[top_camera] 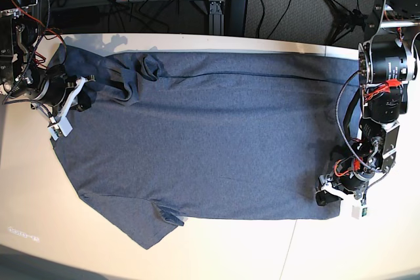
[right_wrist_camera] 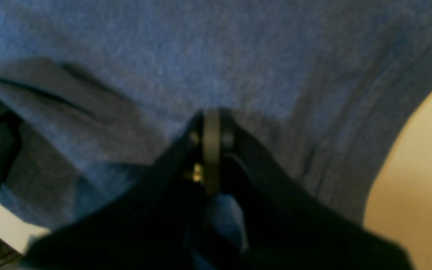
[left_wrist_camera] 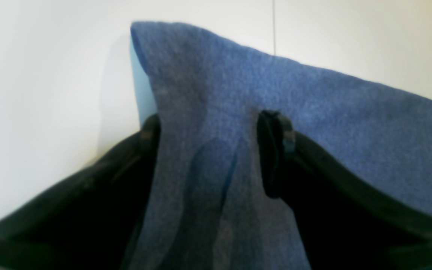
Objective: Fold the T-shirt properly
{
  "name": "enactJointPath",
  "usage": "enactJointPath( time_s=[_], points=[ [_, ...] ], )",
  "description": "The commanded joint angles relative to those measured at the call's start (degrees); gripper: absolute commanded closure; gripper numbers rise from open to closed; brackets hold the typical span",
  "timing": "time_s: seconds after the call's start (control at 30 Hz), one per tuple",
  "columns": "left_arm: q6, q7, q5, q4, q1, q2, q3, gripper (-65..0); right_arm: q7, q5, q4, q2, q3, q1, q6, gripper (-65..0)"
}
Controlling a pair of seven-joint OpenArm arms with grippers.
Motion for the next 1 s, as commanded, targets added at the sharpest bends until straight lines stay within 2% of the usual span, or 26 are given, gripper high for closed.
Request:
enactJointPath(
  time_s=[0.0,0.13,0.6,0.67,0.87,0.97],
  points=[
    [0.11,-1.31,0.02,0.76,-2.03,-0.61,-0.11,-36.9,-0.44,-0.02,0.63,1.14,0.7,0.55,-0.57,0.0],
    [1.44,-1.31,0.17,0.76,-2.01,-0.63,-0.11,-36.9,-0.37,0.0,0.63,1.14,0.7,0.57,-0.59,0.0],
    [1.46,-1.31,-1.01,0.76,-2.16,-0.59,-0.11,-35.4,-0.15,0.0,0.63,1.11,0.7,0.57,-0.59,0.0],
    [1.46,-1.36,-1.16,0.76,-2.16,-0.59,-0.11,-29.5,-0.11,0.0,0.63,1.11,0.7,0.57,-0.59,0.0],
    [1.42,-3.98,-1.14,0.76,-2.19,-0.61,-0.11,-0.6,0.72,0.0,0.63,1.09,0.7,0.57,-0.59,0.0],
    [1.38,-3.93,-1.07,0.76,-2.14,-0.63,-0.11,0.0,0.72,0.0,0.63,1.11,0.7,0.57,-0.59,0.0]
  ],
)
